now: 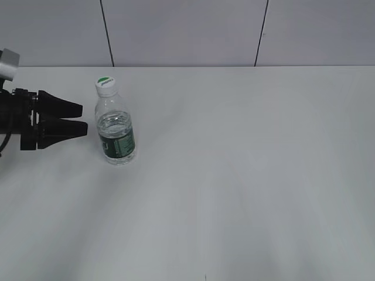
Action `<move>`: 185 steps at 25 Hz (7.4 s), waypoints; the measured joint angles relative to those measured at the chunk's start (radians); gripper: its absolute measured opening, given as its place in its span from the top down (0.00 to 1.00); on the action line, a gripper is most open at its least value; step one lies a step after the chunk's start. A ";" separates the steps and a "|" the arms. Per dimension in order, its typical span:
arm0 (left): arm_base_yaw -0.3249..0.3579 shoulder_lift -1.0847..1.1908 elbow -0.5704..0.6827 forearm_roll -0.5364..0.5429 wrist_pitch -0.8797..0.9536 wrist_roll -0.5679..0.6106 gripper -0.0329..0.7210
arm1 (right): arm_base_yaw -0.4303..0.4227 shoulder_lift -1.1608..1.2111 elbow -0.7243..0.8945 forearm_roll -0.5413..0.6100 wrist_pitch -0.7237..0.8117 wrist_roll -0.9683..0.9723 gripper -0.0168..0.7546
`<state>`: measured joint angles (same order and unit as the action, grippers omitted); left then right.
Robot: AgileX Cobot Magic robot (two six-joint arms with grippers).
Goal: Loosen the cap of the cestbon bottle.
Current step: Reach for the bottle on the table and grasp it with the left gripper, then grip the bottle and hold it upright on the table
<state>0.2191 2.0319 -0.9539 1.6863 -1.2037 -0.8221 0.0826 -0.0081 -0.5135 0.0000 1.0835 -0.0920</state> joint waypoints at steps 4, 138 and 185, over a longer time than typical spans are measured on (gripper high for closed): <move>-0.004 0.000 0.000 -0.033 0.000 -0.036 0.30 | 0.000 0.000 0.000 0.000 0.000 0.000 0.41; -0.537 0.308 -0.282 -0.295 0.023 0.122 0.41 | 0.000 0.232 -0.011 0.094 0.035 0.000 0.41; -0.537 0.359 -0.284 -0.304 0.003 0.141 0.41 | 0.000 1.010 -0.312 0.350 -0.021 0.111 0.41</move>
<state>-0.3178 2.3906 -1.2379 1.3823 -1.2012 -0.6814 0.0826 1.0015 -0.8254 0.3497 1.0629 0.0194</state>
